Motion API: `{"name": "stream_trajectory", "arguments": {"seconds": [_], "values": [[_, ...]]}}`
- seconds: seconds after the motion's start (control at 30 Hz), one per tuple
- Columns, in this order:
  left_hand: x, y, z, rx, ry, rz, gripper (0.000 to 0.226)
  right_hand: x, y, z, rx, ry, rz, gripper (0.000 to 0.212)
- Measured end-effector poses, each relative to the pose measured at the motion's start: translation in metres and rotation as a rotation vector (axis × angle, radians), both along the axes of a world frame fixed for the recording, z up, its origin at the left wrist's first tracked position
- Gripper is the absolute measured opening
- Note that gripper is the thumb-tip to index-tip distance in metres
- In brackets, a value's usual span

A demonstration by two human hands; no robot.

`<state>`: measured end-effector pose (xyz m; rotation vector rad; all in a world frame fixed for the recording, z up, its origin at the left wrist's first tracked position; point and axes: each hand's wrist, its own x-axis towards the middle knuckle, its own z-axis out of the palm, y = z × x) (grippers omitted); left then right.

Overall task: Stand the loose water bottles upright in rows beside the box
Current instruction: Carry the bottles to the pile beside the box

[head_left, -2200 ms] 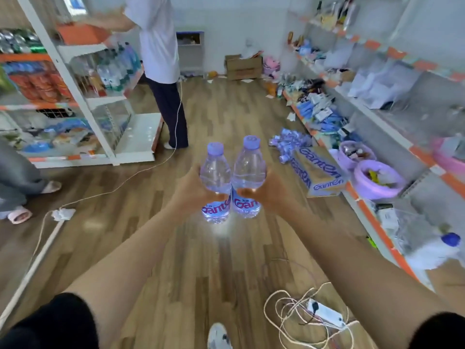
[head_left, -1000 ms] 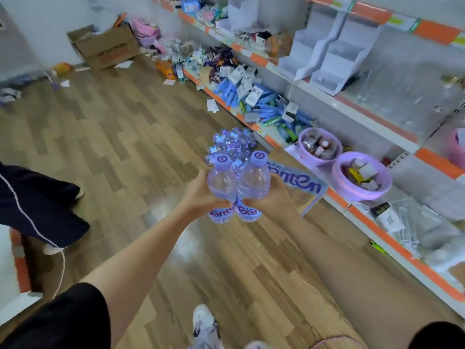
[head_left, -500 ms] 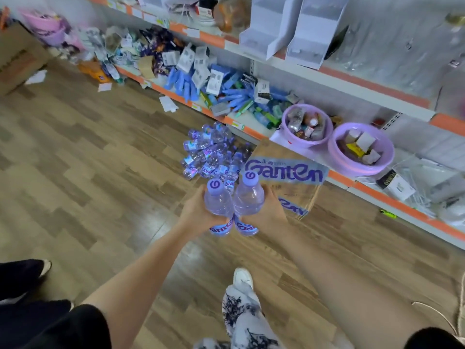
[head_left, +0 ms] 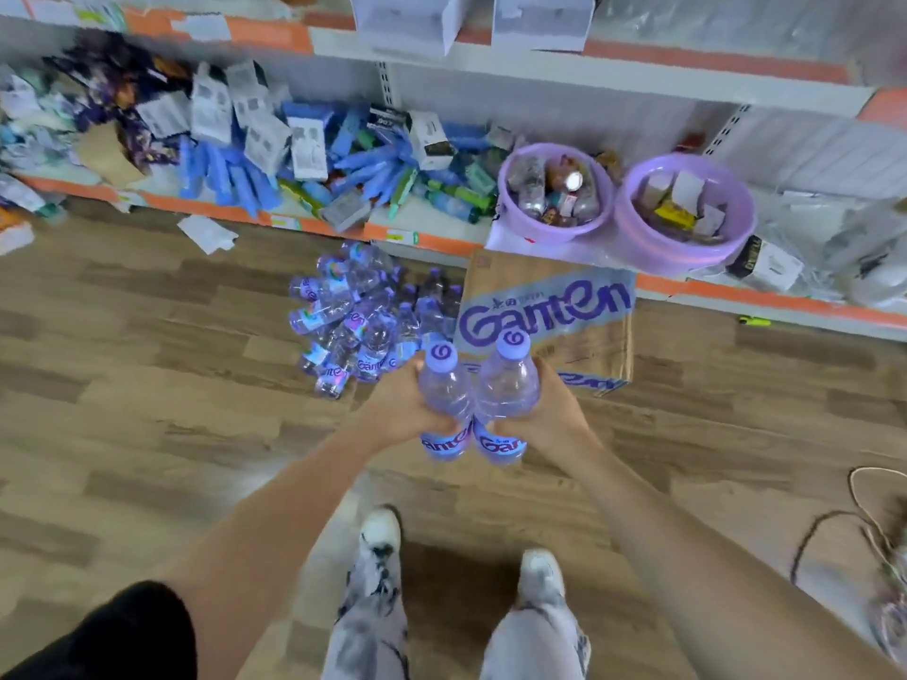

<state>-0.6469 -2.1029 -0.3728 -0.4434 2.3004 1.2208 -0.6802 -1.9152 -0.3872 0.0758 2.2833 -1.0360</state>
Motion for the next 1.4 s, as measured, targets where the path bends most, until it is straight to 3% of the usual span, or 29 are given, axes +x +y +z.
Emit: {"name": "stream_trajectory", "arguments": {"seconds": [0.27,0.37,0.47,0.67,0.87,1.0,1.4], "values": [[-0.045,-0.016,-0.219,-0.032,0.111,-0.193,0.051,-0.015,-0.013,-0.210,-0.067,-0.014,-0.259,0.065],[-0.058,-0.013,-0.291,-0.087,0.160,-0.227,0.039,-0.027,-0.015,-0.288,-0.050,0.021,-0.271,0.056],[-0.079,-0.008,-0.359,-0.199,0.205,-0.263,0.043,-0.042,-0.012,-0.356,-0.072,0.053,-0.339,0.055],[-0.097,-0.001,-0.461,-0.180,0.274,-0.276,0.021,-0.069,-0.003,-0.459,-0.070,0.143,-0.284,0.056],[-0.114,-0.005,-0.518,-0.201,0.293,-0.260,0.053,-0.085,-0.009,-0.511,-0.015,0.279,-0.197,0.066],[-0.125,-0.005,-0.523,-0.178,0.281,-0.230,0.070,-0.091,-0.009,-0.522,0.020,0.308,-0.198,0.068],[-0.123,-0.001,-0.539,-0.179,0.381,-0.101,0.079,-0.089,-0.008,-0.542,-0.069,0.387,-0.284,0.072]]}}
